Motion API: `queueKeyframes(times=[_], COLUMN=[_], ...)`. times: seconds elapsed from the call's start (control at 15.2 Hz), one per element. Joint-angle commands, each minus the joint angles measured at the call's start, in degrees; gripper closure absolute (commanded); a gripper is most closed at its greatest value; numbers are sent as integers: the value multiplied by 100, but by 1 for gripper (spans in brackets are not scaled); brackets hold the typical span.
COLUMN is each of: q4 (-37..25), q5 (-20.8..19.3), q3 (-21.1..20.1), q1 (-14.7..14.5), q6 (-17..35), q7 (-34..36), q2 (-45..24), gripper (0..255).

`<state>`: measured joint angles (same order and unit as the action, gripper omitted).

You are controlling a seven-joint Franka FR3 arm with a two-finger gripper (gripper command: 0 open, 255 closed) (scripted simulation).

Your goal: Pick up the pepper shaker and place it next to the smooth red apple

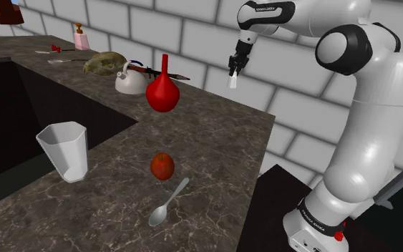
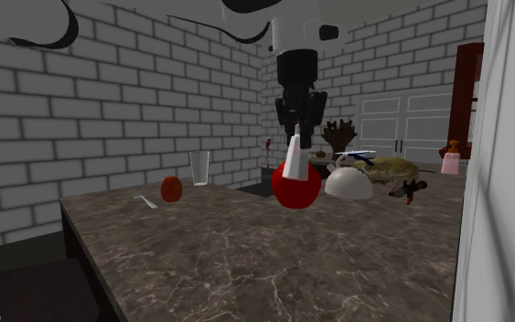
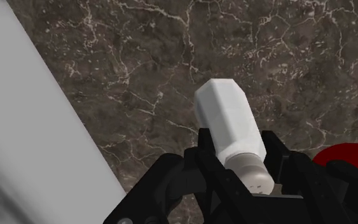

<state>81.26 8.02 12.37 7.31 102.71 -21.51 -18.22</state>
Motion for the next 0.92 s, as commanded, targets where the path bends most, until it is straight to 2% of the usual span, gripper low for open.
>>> queueKeyframes(times=[0.0, 0.4, 0.86], q4=[377, 1299, 1980], q5=[-88, -313, -496], q3=[-68, -318, -702], q1=[-209, -721, -1241], q6=[137, 444, 654], q7=[260, 1009, 1937], q2=[267, 950, 1481], gripper=[255, 255, 255])
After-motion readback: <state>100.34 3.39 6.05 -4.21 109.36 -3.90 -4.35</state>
